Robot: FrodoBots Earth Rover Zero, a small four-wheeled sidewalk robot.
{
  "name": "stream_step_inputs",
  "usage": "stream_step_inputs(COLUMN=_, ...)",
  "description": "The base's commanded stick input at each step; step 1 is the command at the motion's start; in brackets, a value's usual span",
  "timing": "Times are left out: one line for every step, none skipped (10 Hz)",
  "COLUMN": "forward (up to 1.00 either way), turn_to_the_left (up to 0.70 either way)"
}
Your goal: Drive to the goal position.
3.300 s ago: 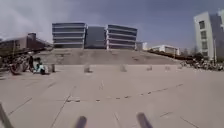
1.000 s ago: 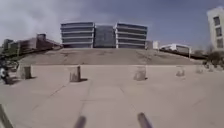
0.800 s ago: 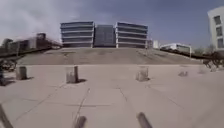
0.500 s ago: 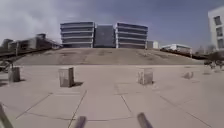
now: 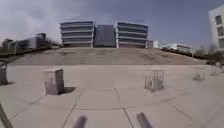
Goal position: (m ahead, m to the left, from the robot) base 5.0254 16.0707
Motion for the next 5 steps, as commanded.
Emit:
stream_step_inputs(forward=1.00, turn_to_the_left=0.00)
stream_step_inputs(forward=1.00, turn_to_the_left=0.00)
stream_step_inputs(forward=1.00, turn_to_the_left=0.00)
stream_step_inputs(forward=1.00, turn_to_the_left=0.00)
stream_step_inputs(forward=1.00, turn_to_the_left=0.00)
